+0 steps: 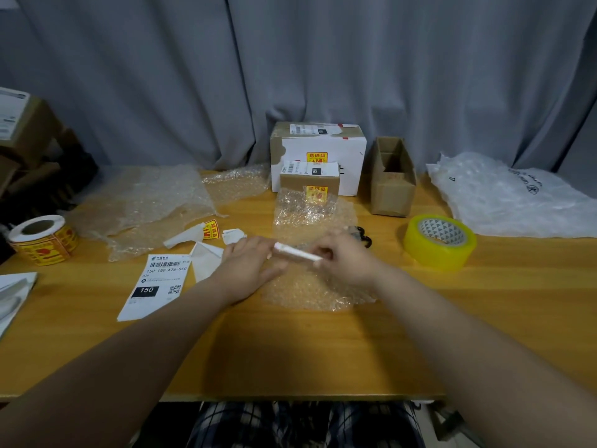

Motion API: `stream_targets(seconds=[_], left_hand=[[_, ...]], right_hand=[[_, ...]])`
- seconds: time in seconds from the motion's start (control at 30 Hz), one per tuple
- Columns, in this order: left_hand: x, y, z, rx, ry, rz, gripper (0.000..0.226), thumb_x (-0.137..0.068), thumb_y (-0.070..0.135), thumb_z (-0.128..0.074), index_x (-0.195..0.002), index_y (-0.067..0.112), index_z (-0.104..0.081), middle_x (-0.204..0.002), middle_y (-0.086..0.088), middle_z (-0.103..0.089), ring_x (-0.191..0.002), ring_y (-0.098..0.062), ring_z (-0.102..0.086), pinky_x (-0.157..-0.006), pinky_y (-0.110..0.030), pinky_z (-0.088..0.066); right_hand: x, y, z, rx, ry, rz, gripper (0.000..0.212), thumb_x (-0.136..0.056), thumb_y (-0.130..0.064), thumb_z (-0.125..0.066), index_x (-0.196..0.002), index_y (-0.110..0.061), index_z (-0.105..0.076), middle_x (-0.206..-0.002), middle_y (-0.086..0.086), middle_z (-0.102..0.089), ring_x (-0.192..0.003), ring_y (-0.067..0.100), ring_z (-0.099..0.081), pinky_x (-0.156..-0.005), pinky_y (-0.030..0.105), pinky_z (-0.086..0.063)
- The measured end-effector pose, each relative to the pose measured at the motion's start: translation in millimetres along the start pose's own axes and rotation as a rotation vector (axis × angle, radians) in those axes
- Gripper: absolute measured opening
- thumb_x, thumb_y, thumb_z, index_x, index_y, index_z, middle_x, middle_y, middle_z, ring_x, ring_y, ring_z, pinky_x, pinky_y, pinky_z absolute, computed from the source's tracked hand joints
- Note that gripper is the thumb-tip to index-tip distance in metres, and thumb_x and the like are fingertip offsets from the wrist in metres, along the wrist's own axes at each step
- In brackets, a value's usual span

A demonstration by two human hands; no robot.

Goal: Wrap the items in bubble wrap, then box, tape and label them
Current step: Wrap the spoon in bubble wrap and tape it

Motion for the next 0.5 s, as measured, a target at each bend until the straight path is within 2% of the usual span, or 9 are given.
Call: stream_targets(seconds=[0.07, 0.1, 0.13, 0.17, 0.23, 0.3, 0.37, 0.43, 0.5], left_hand=[[5, -2, 6, 0.241, 0.137, 0.099, 0.048, -0.098, 0.044, -0.037, -0.14, 0.02, -0.038, -0.129, 0.0, -0.053, -0.123, -0.022, -0.043, -0.104, -0.039, -0.028], [6, -4, 9, 0.323, 0.172, 0.121, 0.045, -0.1, 0.039, -0.036, -0.139, 0.018, -0.04, -0.126, 0.0, -0.056, -0.121, -0.022, -0.046, -0.103, -0.037, -0.032], [7, -6, 11, 0.346, 0.175, 0.112, 0.041, -0.101, 0.034, -0.037, -0.137, 0.017, -0.044, -0.125, -0.001, -0.057, -0.119, -0.021, -0.048, -0.1, -0.032, -0.034], [8, -8, 12, 0.333, 0.15, 0.078, 0.036, -0.101, 0.029, -0.04, -0.133, 0.016, -0.049, -0.125, -0.001, -0.057, -0.118, -0.019, -0.049, -0.097, -0.026, -0.034], [6, -11, 13, 0.309, 0.082, 0.003, 0.03, -0.1, 0.021, -0.043, -0.126, 0.016, -0.057, -0.125, -0.001, -0.057, -0.116, -0.016, -0.05, -0.091, -0.019, -0.033], [4, -9, 16, 0.359, 0.066, 0.01, 0.028, -0.099, 0.02, -0.045, -0.124, 0.018, -0.058, -0.124, 0.002, -0.058, -0.112, -0.01, -0.05, -0.088, -0.018, -0.033], [0, -7, 19, 0.377, 0.035, 0.021, 0.03, -0.096, 0.025, -0.051, -0.125, 0.019, -0.057, -0.124, 0.004, -0.056, -0.107, -0.005, -0.048, -0.089, -0.017, -0.033], [-2, -5, 15, 0.261, -0.098, -0.023, 0.034, -0.092, 0.031, -0.059, -0.124, 0.02, -0.058, -0.125, 0.004, -0.054, -0.108, -0.007, -0.048, -0.09, -0.018, -0.035], [-3, -3, 10, 0.173, -0.188, -0.062, 0.031, -0.088, 0.029, -0.064, -0.118, 0.02, -0.061, -0.126, 0.004, -0.054, -0.113, -0.01, -0.05, -0.094, -0.019, -0.036]], right_hand=[[-1, 1, -14, -0.049, -0.083, -0.039, 0.016, -0.087, -0.013, -0.067, -0.101, -0.019, -0.071, -0.089, -0.002, -0.062, -0.077, 0.015, -0.06, -0.067, 0.032, -0.053], [-1, 2, -18, -0.104, -0.113, -0.075, 0.018, -0.086, -0.011, -0.069, -0.101, -0.02, -0.073, -0.088, 0.001, -0.067, -0.075, 0.018, -0.064, -0.068, 0.036, -0.056], [-1, 4, -18, -0.159, -0.135, -0.101, 0.019, -0.085, -0.011, -0.07, -0.101, -0.02, -0.073, -0.087, 0.003, -0.069, -0.072, 0.018, -0.065, -0.068, 0.034, -0.058], [-1, 7, -16, -0.217, -0.159, -0.11, 0.02, -0.084, -0.013, -0.072, -0.103, -0.02, -0.074, -0.085, 0.004, -0.07, -0.07, 0.015, -0.064, -0.067, 0.03, -0.057], [-1, 10, -6, -0.323, -0.196, -0.084, 0.02, -0.086, -0.02, -0.071, -0.106, -0.019, -0.072, -0.09, 0.0, -0.071, -0.079, 0.01, -0.065, -0.076, 0.026, -0.054], [-1, 17, 8, -0.4, -0.136, -0.099, 0.014, -0.092, -0.024, -0.062, -0.1, -0.017, -0.071, -0.094, -0.004, -0.07, -0.091, 0.012, -0.065, -0.084, 0.024, -0.052], [1, 27, 21, -0.431, -0.07, -0.183, 0.019, -0.095, -0.026, -0.058, -0.094, -0.012, -0.071, -0.093, -0.004, -0.07, -0.092, 0.013, -0.065, -0.084, 0.026, -0.052], [5, 35, 30, -0.383, -0.144, -0.244, 0.024, -0.092, -0.03, -0.062, -0.097, -0.009, -0.072, -0.097, -0.006, -0.071, -0.093, 0.009, -0.066, -0.084, 0.025, -0.052], [9, 41, 32, -0.294, -0.273, -0.232, 0.022, -0.086, -0.031, -0.07, -0.098, -0.014, -0.074, -0.104, -0.007, -0.071, -0.099, 0.012, -0.065, -0.087, 0.029, -0.052]])
Point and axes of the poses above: each hand's wrist, its own x-axis away from the middle knuckle, its own z-axis out of the back of the hand, y = z × x, the point moved 1 cm from there along -x, towards the middle knuckle
